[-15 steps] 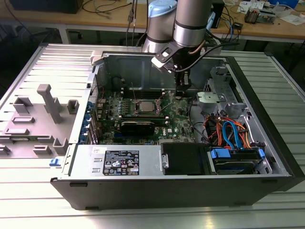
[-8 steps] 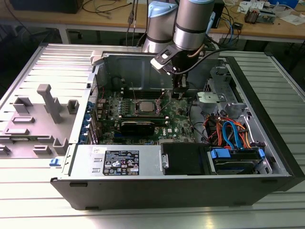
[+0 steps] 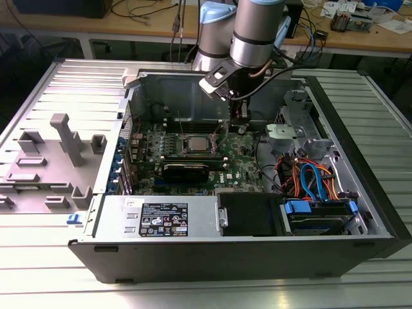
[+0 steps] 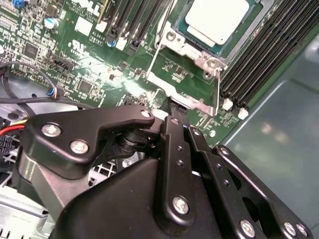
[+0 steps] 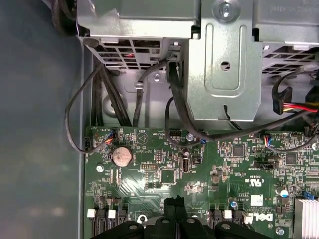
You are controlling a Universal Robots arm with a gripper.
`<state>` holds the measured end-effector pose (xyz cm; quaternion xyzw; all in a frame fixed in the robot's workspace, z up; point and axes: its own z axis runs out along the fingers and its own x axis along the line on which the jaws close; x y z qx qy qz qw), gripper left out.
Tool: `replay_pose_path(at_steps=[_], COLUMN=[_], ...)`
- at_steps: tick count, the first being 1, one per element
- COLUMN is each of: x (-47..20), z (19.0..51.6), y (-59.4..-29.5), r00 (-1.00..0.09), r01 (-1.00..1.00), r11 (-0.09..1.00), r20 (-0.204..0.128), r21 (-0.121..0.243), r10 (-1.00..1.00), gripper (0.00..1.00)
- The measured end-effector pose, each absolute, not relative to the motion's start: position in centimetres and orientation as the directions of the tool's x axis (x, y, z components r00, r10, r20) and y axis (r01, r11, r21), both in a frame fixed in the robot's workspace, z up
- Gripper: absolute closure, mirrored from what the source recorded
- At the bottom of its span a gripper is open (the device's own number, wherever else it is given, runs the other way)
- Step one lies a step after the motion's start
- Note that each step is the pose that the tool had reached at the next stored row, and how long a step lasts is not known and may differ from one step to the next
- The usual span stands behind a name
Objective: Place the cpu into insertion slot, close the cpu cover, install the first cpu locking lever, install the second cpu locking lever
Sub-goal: 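Close the cpu cover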
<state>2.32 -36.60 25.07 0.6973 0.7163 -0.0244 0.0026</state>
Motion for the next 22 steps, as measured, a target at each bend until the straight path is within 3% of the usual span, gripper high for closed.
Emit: replay_pose_path(at_steps=[22], x=[1.1], z=[25.1], y=[-36.6], r00=[-0.047], r01=[0.998], r11=[0.045], r20=[-0.039], r21=[-0.031], r10=[0.998], gripper=[0.89])
